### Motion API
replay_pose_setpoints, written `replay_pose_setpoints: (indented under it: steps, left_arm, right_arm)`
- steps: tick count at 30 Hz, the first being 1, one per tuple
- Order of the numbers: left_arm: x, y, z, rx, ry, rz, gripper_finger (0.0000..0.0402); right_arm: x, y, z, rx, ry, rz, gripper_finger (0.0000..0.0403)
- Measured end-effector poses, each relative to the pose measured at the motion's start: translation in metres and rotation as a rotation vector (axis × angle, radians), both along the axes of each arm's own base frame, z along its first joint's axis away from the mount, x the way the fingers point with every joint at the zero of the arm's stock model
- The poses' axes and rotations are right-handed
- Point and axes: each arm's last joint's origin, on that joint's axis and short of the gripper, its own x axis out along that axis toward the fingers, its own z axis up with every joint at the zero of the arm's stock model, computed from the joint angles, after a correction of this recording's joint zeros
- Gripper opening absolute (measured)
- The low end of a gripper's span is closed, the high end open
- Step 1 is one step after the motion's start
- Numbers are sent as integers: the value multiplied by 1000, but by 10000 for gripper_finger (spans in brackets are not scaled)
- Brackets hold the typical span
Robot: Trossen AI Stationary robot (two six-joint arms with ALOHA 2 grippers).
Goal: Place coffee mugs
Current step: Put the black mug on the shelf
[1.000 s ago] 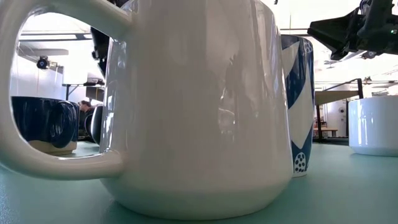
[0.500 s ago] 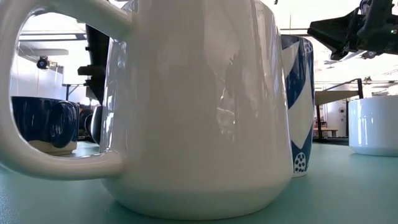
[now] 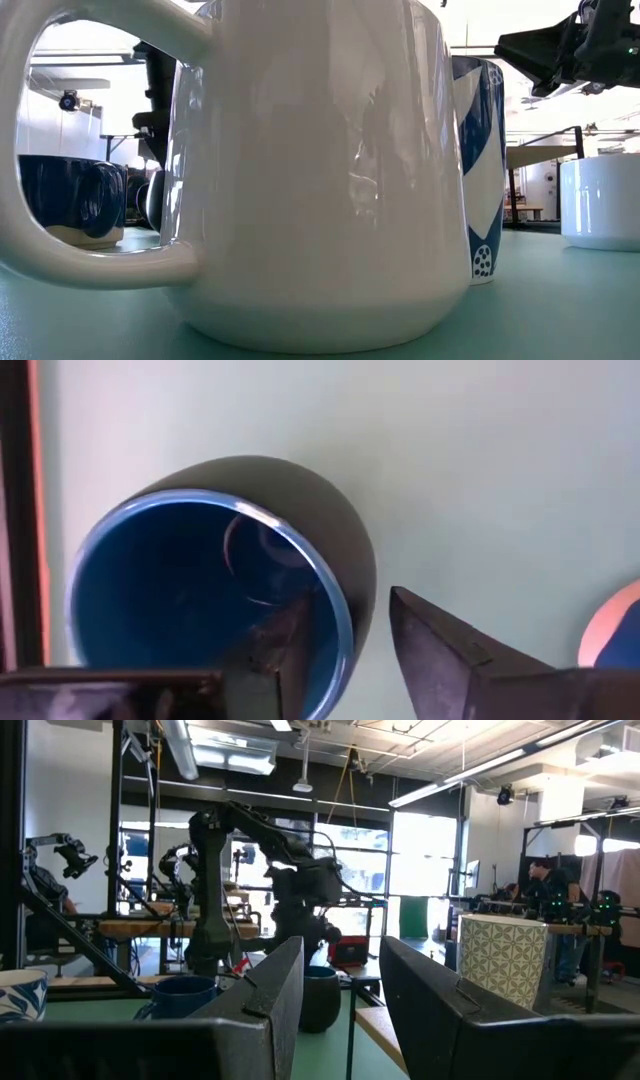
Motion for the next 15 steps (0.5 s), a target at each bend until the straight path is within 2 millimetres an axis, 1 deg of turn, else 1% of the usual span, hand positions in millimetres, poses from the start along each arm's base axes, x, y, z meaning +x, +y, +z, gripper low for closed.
replay_pose_setpoints:
  steps: [5, 10, 15]
  left_arm:
    - [4, 3, -10, -30, 29, 2, 70]
    - [8, 4, -18, -82, 38, 29, 12]
    - [9, 5, -18, -86, 25, 71, 12]
  right_arm:
    - [0, 0, 0, 0, 0, 0, 123]
    - [0, 0, 0, 0, 0, 0, 123]
    - [0, 0, 0, 0, 0, 0, 123]
